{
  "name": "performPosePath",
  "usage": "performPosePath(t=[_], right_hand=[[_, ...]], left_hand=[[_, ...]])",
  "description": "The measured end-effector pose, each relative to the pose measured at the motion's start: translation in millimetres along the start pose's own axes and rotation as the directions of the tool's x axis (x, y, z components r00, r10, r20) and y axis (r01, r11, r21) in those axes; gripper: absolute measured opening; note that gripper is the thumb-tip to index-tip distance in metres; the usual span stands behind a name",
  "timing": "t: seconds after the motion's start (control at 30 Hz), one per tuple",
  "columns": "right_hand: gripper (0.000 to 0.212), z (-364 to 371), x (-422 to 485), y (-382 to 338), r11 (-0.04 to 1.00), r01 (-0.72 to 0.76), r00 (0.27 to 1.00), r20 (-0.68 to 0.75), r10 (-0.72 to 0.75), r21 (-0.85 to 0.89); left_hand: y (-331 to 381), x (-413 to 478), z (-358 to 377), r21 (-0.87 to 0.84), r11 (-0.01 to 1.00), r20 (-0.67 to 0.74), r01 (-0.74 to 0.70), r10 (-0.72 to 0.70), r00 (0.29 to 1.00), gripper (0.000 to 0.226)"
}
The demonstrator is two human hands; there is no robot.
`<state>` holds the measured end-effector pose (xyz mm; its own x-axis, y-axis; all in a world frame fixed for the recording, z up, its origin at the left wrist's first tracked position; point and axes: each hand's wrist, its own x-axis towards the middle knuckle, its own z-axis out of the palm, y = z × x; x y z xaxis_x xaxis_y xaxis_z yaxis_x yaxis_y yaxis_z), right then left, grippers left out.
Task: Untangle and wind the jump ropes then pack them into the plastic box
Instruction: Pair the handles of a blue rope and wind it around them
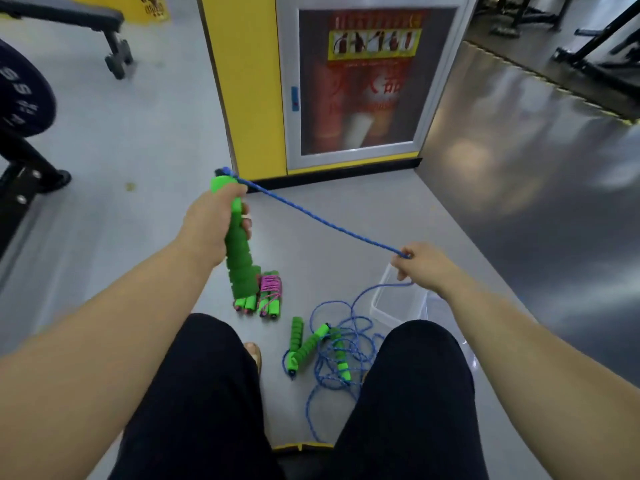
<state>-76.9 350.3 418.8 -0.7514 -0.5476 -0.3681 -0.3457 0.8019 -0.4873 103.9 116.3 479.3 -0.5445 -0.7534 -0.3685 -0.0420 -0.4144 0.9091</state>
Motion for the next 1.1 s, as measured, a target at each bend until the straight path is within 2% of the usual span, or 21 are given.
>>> performPosePath(t=[0.07,0.13,0.23,0.27,0.33,0.37,0.43,0.5,0.57,0.63,0.67,0.73,0.8,0.83,0.9,0.93,0.97,1.0,1.03,1.07,1.1], right_hand=[[0.026,13,-3,29,0.988,-0.093,0.995,0.054,0.087,0.126],[0.030,16,-8,38,0.942,-0.120,0.993,0.050,0.109,0.313],[0.030,6,-9,11,0.767,-0.069,0.998,0.051,0.047,0.638],[0.029,3,-7,-2,0.761,-0.019,1.000,0.026,0.003,0.648],[0.020,3,-9,-29,0.817,0.107,0.994,-0.034,-0.107,0.566],[0.016,7,-12,-40,0.836,0.151,0.986,-0.014,-0.169,0.527],[0.052,20,-18,-52,0.851,0.257,0.951,0.040,-0.308,0.459],[0.085,36,-22,-60,0.818,0.359,0.897,0.074,-0.435,0.450],[0.090,51,-26,-68,0.778,0.383,0.867,0.098,-0.489,0.499],[0.069,64,-25,-69,0.778,0.383,0.857,0.122,-0.500,0.499],[0.051,70,-24,-66,0.801,0.385,0.857,0.143,-0.495,0.459],[0.016,79,-24,-56,0.878,0.400,0.882,0.149,-0.446,0.263],[0.019,84,-21,-43,0.918,0.348,0.936,-0.005,-0.353,0.189],[0.028,81,-22,-42,0.915,0.310,0.950,-0.114,-0.290,0.258],[0.068,74,-22,-48,0.840,0.327,0.938,-0.258,-0.233,0.432],[0.085,70,-20,-56,0.808,0.360,0.931,-0.242,-0.275,0.467],[0.091,67,-21,-66,0.788,0.389,0.920,-0.162,-0.357,0.477],[0.084,65,-23,-77,0.773,0.423,0.886,-0.038,-0.462,0.472],[0.067,66,-26,-87,0.767,0.441,0.837,0.096,-0.539,0.466],[0.046,69,-28,-91,0.788,0.418,0.795,0.237,-0.558,0.452],[0.030,73,-29,-89,0.839,0.369,0.770,0.375,-0.517,0.399]], left_hand=[[-1,6,-22,0.052,0.995,-0.123,0.085,-0.078,0.989,0.013],[-12,6,-35,0.116,0.979,-0.178,0.166,-0.144,0.973,0.014],[-31,-4,-30,0.206,0.951,-0.106,0.231,-0.213,0.971,0.013],[-36,-9,-23,0.213,0.950,-0.065,0.229,-0.220,0.973,0.012],[-39,-22,-3,0.184,0.966,0.041,0.183,-0.193,0.980,0.009],[-37,-28,6,0.207,0.969,0.103,0.137,-0.160,0.982,0.008],[-29,-41,24,0.331,0.943,0.247,0.009,-0.095,0.964,0.008],[-20,-53,35,0.430,0.898,0.389,-0.095,-0.089,0.917,0.011],[-11,-61,36,0.492,0.862,0.479,-0.120,-0.153,0.864,0.012],[-3,-67,33,0.498,0.858,0.533,-0.127,-0.188,0.825,0.011],[0,-68,31,0.470,0.874,0.551,-0.127,-0.178,0.815,0.012],[9,-66,21,0.382,0.915,0.559,-0.129,-0.117,0.821,0.017],[21,-63,8,0.341,0.931,0.565,-0.133,-0.090,0.820,0.025],[26,-62,3,0.355,0.925,0.584,-0.137,-0.105,0.805,0.031],[33,-63,-4,0.423,0.891,0.653,-0.162,-0.176,0.736,0.043],[34,-64,-5,0.454,0.873,0.690,-0.181,-0.215,0.691,0.047],[34,-67,-3,0.472,0.859,0.720,-0.199,-0.245,0.650,0.047],[33,-69,-1,0.473,0.854,0.745,-0.215,-0.257,0.616,0.044],[31,-71,2,0.458,0.860,0.765,-0.225,-0.253,0.592,0.041],[29,-73,4,0.427,0.875,0.780,-0.226,-0.230,0.583,0.042],[28,-72,4,0.379,0.900,0.783,-0.216,-0.187,0.593,0.045]])
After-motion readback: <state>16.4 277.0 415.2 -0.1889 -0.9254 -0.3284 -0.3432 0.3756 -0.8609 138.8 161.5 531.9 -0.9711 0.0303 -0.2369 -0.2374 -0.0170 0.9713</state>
